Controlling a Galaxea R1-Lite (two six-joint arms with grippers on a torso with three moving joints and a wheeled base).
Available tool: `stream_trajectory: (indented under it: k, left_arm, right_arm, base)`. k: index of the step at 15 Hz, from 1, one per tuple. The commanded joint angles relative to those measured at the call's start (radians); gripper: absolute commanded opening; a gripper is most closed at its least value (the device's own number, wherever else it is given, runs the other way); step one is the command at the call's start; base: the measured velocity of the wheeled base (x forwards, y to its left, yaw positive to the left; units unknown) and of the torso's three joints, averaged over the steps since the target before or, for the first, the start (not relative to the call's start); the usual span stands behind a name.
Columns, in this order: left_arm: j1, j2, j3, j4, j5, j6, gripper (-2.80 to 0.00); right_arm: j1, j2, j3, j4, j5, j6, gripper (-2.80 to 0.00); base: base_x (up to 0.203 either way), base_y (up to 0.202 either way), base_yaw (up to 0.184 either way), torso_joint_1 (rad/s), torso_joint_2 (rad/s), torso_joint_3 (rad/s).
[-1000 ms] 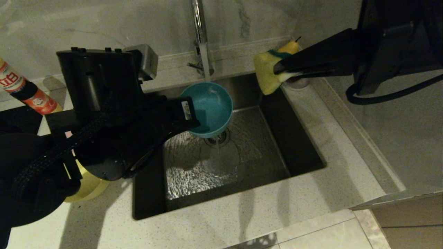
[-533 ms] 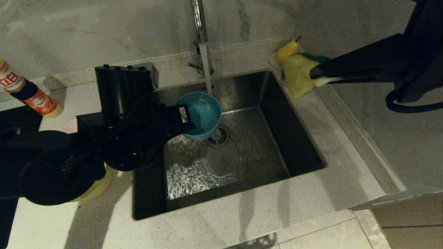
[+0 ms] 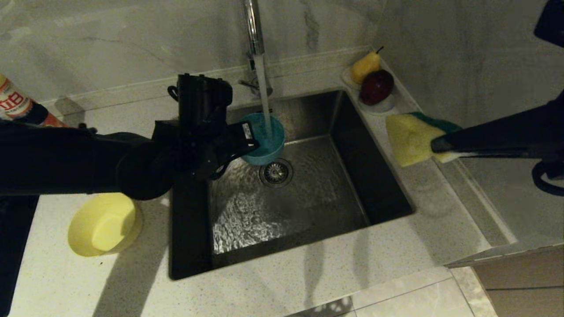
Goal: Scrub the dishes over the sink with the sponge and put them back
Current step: Rinse the bowl
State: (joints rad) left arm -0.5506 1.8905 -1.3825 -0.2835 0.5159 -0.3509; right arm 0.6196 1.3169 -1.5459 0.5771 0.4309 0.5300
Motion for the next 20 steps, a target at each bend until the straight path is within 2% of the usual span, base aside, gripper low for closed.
stream_trajectory:
  k: [1,4,20]
  left_arm:
    - [0.0,0.087,-0.112,0.015,-0.005,-0.008,-2.8]
    - [0.0,0.087,-0.133,0.035,-0.065,-0.054,-2.8]
    - [0.022,0.024,-0.062,0.02,-0.053,-0.052,-2.8]
  right_arm:
    - [0.0,-0.04,0.06,-0.031,0.003,0.004,-2.8]
    - [0.0,-0.059,0.084,-0.051,0.003,0.005,-2.8]
    - [0.002,-0.069,0.134,-0.054,0.002,0.011,-2.8]
  base:
    - [0.0,0.0,0.0,0.0,0.0,0.0]
    - [0.0,0.0,0.0,0.0,0.0,0.0]
    - [0.0,0.0,0.0,0.0,0.0,0.0]
